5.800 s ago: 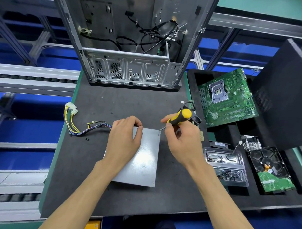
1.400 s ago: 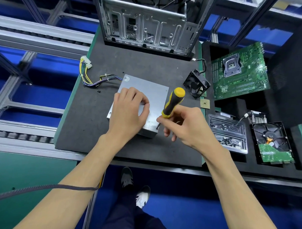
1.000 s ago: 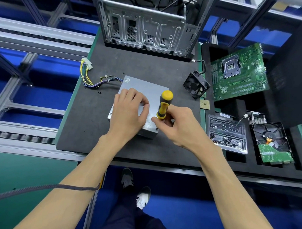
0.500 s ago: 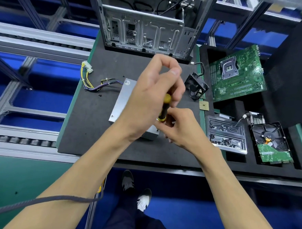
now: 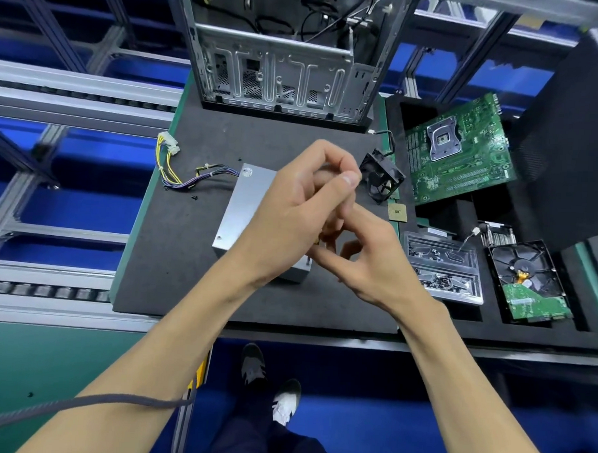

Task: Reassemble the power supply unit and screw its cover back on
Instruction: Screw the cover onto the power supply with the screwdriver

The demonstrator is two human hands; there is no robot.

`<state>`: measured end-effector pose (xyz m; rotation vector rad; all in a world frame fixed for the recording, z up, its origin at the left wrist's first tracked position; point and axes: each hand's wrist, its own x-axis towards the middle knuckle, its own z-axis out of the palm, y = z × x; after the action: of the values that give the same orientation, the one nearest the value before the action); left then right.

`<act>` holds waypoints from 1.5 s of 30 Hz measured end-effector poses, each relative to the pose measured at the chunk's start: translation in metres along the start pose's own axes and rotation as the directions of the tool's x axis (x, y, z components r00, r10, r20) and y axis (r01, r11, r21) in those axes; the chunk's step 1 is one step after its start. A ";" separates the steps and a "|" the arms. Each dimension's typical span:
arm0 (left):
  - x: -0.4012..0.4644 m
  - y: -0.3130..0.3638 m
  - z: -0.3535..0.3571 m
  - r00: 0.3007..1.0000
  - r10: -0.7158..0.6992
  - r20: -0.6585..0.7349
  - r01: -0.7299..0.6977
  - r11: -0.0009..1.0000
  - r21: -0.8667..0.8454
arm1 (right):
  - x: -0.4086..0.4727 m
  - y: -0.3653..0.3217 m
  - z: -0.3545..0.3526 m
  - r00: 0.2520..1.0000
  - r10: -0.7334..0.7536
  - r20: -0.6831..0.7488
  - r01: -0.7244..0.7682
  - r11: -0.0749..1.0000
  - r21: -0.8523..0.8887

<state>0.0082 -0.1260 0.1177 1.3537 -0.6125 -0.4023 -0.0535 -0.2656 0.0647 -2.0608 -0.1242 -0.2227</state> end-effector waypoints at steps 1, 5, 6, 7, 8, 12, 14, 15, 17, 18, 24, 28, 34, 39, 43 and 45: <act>-0.001 -0.004 -0.002 0.999 -0.011 -0.045 0.012 1.000 0.013 | 0.000 0.001 0.000 1.000 -0.001 -0.005 0.001 0.999 -0.034; -0.002 -0.015 -0.012 0.978 -0.061 -0.199 0.067 0.997 0.024 | 0.002 0.001 0.004 0.999 0.005 -0.051 -0.009 0.997 -0.077; -0.002 -0.015 -0.013 0.978 -0.061 -0.200 0.063 0.998 0.003 | 0.002 0.002 0.005 0.998 0.010 -0.064 -0.016 0.996 -0.089; -0.003 -0.014 -0.013 0.981 -0.053 -0.189 0.050 0.999 -0.020 | 0.003 0.002 0.006 0.997 0.012 -0.073 -0.019 0.995 -0.093; -0.004 -0.011 -0.011 0.985 -0.042 -0.169 0.035 0.999 -0.042 | 0.004 0.001 0.008 0.997 0.018 -0.075 -0.024 0.996 -0.084; -0.007 -0.002 0.005 0.998 0.011 -0.068 -0.014 0.999 -0.046 | 0.008 -0.003 0.011 0.995 0.047 -0.091 -0.049 0.999 -0.017; -0.007 0.001 0.010 0.999 0.014 -0.033 -0.014 1.000 0.011 | 0.009 -0.003 0.011 0.992 0.102 -0.080 -0.102 0.995 0.005; -0.006 0.002 0.011 1.000 0.010 -0.013 -0.010 0.999 0.033 | 0.008 -0.002 0.009 0.989 0.133 -0.057 -0.132 0.991 0.016; -0.005 0.002 0.010 1.000 0.004 0.029 -0.005 0.999 0.047 | 0.006 -0.001 0.003 0.988 0.153 0.023 -0.155 0.985 0.074; -0.005 0.002 0.008 0.999 0.001 0.044 -0.003 0.999 0.046 | 0.004 -0.002 0.001 0.989 0.133 0.064 -0.140 0.982 0.126; -0.001 -0.001 0.002 0.994 -0.042 0.097 0.049 0.996 -0.073 | 0.003 -0.001 -0.003 0.996 0.091 0.019 -0.092 0.987 0.128; 0.000 -0.004 0.003 0.994 -0.050 0.095 0.061 0.991 -0.119 | 0.007 0.001 0.002 0.993 0.097 -0.074 -0.095 0.995 0.024; 0.002 -0.008 -0.001 0.991 -0.064 0.116 0.069 0.997 -0.038 | 0.006 0.001 0.005 0.991 0.132 0.002 -0.131 0.983 0.130; 0.004 -0.009 -0.013 0.988 -0.059 0.140 0.067 0.997 -0.050 | 0.005 0.000 0.004 0.990 0.134 0.053 -0.140 0.982 0.128; 0.004 -0.007 -0.013 0.985 -0.052 0.162 0.069 0.992 -0.102 | 0.011 0.000 0.010 0.987 0.156 -0.045 -0.154 0.987 0.051; 0.003 -0.008 -0.010 0.986 -0.057 0.154 0.070 0.994 -0.082 | 0.012 -0.001 0.012 0.984 0.161 -0.075 -0.159 0.987 0.024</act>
<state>0.0170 -0.1215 0.1098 1.2693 -0.6712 -0.5812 -0.0406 -0.2546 0.0623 -2.0298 0.0863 -0.2006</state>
